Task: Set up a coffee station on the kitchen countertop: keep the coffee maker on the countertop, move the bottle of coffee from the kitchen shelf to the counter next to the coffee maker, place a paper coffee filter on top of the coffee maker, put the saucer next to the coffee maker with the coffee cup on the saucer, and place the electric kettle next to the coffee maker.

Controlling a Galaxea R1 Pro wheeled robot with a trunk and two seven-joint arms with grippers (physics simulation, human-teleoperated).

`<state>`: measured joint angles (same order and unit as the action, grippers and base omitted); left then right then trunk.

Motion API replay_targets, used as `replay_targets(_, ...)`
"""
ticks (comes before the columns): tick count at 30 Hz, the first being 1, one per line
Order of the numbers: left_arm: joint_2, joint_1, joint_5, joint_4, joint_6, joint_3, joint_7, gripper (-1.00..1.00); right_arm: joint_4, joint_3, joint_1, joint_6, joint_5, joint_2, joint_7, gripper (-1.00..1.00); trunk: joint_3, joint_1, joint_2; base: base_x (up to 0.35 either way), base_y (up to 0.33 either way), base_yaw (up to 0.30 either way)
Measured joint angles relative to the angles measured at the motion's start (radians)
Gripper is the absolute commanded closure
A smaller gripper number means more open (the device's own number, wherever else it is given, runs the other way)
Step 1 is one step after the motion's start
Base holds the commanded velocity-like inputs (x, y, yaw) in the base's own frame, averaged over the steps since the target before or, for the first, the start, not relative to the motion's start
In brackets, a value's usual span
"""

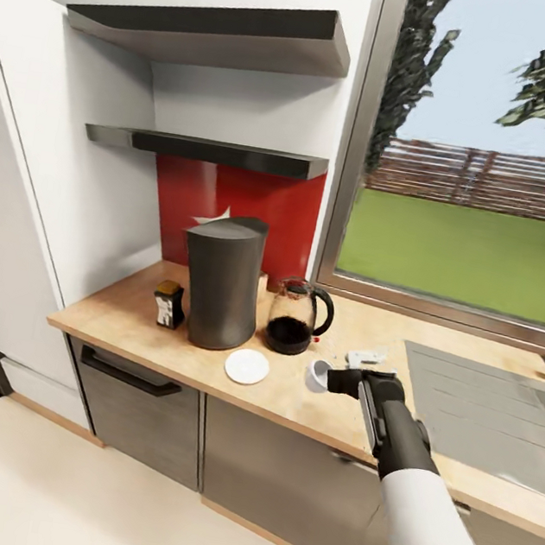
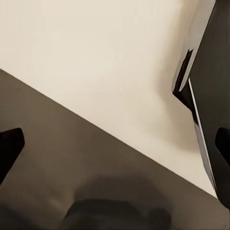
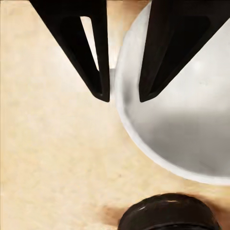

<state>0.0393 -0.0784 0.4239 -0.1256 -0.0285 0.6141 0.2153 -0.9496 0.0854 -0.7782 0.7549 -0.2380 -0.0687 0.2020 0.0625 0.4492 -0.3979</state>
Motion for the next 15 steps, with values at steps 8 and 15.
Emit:
replay_targets(8,-0.002,0.000,0.004,0.002,-0.001,-0.008,-0.001,-1.00,-0.052,-0.107,0.000,0.184,-0.008,-0.056,-0.161,1.00,0.000,0.000,0.000,0.017,0.051,0.000)
replay_targets(15,0.000,0.000,0.004,0.001,-0.001,-0.008,-0.002,-1.00,-0.108,-0.109,0.000,0.223,-0.010,-0.068,-0.178,1.00,0.000,0.000,0.000,0.028,0.059,0.000)
